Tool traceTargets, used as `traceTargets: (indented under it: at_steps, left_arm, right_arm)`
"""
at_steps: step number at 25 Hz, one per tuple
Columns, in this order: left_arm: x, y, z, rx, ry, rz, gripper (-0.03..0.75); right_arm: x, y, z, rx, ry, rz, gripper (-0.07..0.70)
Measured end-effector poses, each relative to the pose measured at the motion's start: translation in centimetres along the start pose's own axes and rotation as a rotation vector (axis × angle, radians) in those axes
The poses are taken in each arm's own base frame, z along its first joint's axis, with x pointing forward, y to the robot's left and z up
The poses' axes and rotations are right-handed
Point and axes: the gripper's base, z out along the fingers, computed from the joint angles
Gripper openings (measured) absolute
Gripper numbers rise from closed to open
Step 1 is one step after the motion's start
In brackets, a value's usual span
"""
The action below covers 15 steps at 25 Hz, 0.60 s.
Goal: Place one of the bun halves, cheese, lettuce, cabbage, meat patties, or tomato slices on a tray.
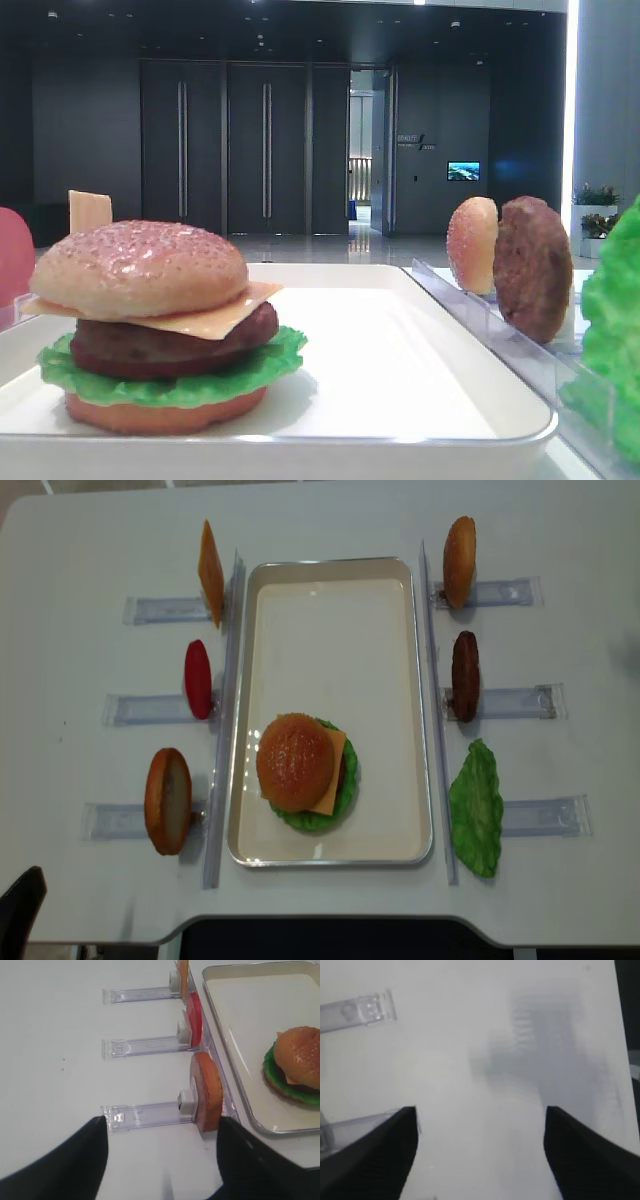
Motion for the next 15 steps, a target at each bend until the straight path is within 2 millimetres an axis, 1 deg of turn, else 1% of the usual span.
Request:
traceTargets:
  at_steps: [3,4,10,13,15]
  left_arm:
    - [0.0,0.0,0.0,0.000,0.000,0.000,0.517]
    - [0.0,0.0,0.0,0.000,0.000,0.000,0.517]
    - [0.0,0.0,0.0,0.000,0.000,0.000,0.517]
    - [0.0,0.0,0.0,0.000,0.000,0.000,0.517]
    - [0.0,0.0,0.0,0.000,0.000,0.000,0.517]
  right_arm:
    - [2.5,-0.3,-0.8,0.005,0.013,0.014,0.504]
    - [3.5,-0.2,-1.4,0.006,0.006,0.015,0.504]
    - [10.6,0.4,-3.7,0.006,-0.012,0.012,0.504]
    - [13.6,0.7,-5.7,0.011,-0.085,0.006,0.504]
    - [15.5,1.0,-7.3,0.015,-0.159,0.001,0.504]
